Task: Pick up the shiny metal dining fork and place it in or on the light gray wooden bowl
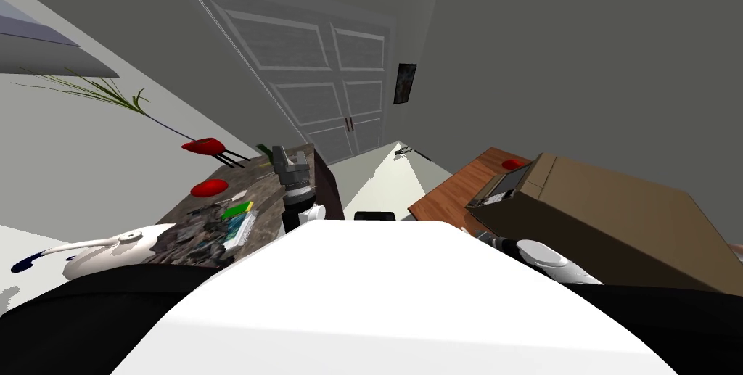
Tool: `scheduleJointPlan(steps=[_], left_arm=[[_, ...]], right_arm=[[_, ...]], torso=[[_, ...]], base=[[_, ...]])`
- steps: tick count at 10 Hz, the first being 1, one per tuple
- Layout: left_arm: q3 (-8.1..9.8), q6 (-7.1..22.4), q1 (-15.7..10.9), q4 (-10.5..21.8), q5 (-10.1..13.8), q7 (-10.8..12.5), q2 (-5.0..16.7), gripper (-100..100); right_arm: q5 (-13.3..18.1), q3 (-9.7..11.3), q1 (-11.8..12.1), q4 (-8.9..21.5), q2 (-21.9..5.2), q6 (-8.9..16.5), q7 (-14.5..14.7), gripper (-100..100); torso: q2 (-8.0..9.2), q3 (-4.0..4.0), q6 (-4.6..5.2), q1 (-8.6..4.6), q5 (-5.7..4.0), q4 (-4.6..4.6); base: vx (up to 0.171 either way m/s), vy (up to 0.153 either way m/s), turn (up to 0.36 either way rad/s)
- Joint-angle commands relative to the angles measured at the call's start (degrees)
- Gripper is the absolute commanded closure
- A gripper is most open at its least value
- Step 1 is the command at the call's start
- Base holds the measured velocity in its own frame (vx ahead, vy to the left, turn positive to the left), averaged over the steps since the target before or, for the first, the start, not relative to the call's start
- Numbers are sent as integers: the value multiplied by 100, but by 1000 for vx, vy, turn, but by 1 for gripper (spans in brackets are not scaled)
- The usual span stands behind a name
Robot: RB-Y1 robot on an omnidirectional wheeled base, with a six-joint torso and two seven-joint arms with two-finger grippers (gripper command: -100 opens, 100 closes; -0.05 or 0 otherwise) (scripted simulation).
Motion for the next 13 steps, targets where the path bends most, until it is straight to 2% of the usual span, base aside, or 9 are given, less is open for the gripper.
scheduleJointPlan(steps=[1, 3, 4, 5, 7, 8, 10, 12, 13], left_arm=[[0, 0, 0, 0, 0, 0, 0, 0], [0, 0, 0, 0, 0, 0, 0, 0], [0, 0, 0, 0, 0, 0, 0, 0], [0, 0, 0, 0, 0, 0, 0, 0], [0, 0, 0, 0, 0, 0, 0, 0], [0, 0, 0, 0, 0, 0, 0, 0], [0, 0, 0, 0, 0, 0, 0, 0], [0, 0, 0, 0, 0, 0, 0, 0], [0, 0, 0, 0, 0, 0, 0, 0]], right_arm=[[286, -217, -62, 56, 89, -127, -84, -100], [543, -217, -62, 56, 89, -127, -84, -100], [761, -495, -220, 123, 269, -334, -318, -100], [933, -558, -220, 123, 269, -334, -318, -100], [1202, -558, -220, 123, 269, -334, -318, -100], [1404, -845, -377, 191, 450, -540, -553, -100], [1773, -900, -377, 191, 450, -540, -553, -100], [1792, -889, -381, 193, 453, -535, -559, -100], [1805, -891, -383, 196, 454, -536, -556, 100]], torso=[[0, 0, 0, 0, 0, 0], [0, 0, -1, 1, 1, 0], [-1, -1, -1, 2, 1, 0], [0, 0, 0, 1, 0, 0], [0, 0, -1, 1, 1, 0], [-2, -1, -1, 2, 1, 0], [1, 1, -1, 0, 1, 0], [-2, -1, -1, 2, 1, 0], [-3, -1, -1, 2, 1, -1]], base=[[-13, -3, -46], [-4, 0, 0], [-11, -5, -87], [-14, -3, -44], [-4, -1, 4], [-11, -6, -78], [-10, -2, -25], [0, 0, 0], [0, 0, 0]])
